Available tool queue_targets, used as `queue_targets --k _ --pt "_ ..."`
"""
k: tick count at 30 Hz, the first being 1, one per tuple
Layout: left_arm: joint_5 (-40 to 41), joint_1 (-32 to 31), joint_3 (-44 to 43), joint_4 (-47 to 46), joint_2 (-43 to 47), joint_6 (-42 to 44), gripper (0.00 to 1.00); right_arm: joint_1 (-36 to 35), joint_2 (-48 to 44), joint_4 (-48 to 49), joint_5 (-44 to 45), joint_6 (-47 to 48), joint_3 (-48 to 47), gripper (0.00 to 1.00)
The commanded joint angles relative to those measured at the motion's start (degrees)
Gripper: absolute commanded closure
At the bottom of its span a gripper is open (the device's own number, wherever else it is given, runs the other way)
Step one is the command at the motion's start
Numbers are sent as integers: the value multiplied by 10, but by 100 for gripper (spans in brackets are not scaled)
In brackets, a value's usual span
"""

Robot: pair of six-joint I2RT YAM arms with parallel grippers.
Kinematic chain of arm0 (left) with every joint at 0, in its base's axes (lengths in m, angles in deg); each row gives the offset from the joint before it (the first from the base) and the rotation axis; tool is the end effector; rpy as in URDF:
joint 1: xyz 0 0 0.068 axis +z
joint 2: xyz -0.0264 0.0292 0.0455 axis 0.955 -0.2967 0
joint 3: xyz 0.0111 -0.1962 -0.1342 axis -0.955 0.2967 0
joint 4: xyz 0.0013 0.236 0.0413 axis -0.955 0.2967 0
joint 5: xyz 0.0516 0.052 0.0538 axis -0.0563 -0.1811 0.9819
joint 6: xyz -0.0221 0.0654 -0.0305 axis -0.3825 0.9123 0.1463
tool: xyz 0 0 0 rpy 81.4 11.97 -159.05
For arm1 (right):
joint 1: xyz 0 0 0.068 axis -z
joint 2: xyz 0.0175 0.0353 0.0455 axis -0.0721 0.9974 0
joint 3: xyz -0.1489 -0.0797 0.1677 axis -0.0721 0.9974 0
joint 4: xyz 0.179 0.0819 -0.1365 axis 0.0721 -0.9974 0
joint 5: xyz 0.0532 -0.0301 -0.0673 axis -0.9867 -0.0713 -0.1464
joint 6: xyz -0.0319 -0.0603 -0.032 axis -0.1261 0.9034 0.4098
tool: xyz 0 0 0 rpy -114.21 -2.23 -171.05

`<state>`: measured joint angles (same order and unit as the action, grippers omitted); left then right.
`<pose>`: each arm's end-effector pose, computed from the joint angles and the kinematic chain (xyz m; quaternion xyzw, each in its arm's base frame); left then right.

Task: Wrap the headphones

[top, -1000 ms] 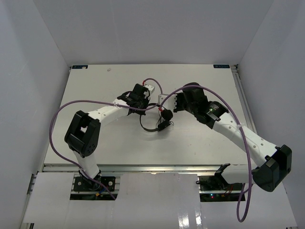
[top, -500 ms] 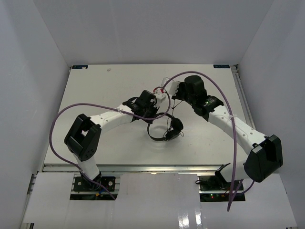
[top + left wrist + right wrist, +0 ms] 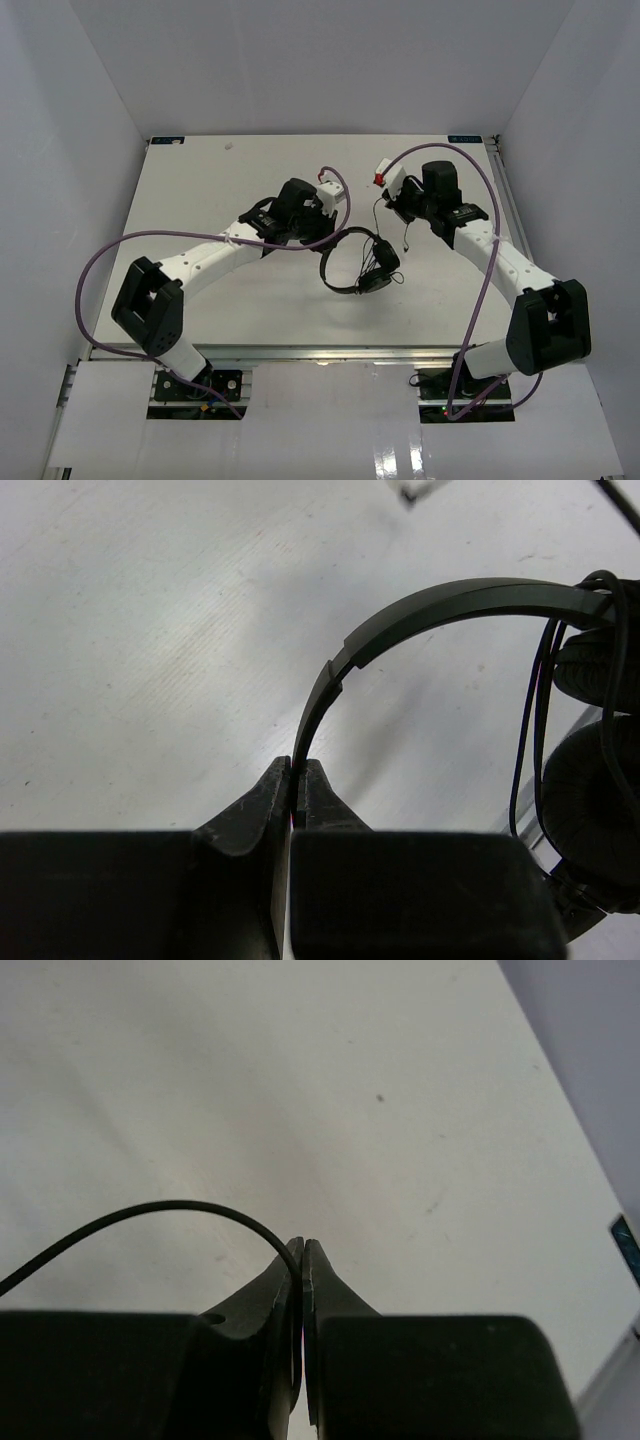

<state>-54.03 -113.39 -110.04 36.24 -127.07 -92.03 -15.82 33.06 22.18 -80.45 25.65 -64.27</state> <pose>0.2568 -0.2415 0.2233 0.3106 0.8541 -0.2681 0.3196 0.3046 0.1282 0.2531 -0.4663 0.7147 0.0332 0.5203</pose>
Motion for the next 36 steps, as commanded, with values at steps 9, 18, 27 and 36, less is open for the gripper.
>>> queue_targets --k 9,18,27,36 --pt "59 -2 -120 13 92 -57 100 80 28 7 -381 -131 20 88" --pt "92 -2 -215 52 86 -73 100 88 52 82 -501 -226 22 82" --pt "117 -2 -305 93 70 -76 100 88 80 238 -549 -365 39 73" --pt "195 -2 -344 99 73 -70 100 88 65 275 -553 -386 75 74"
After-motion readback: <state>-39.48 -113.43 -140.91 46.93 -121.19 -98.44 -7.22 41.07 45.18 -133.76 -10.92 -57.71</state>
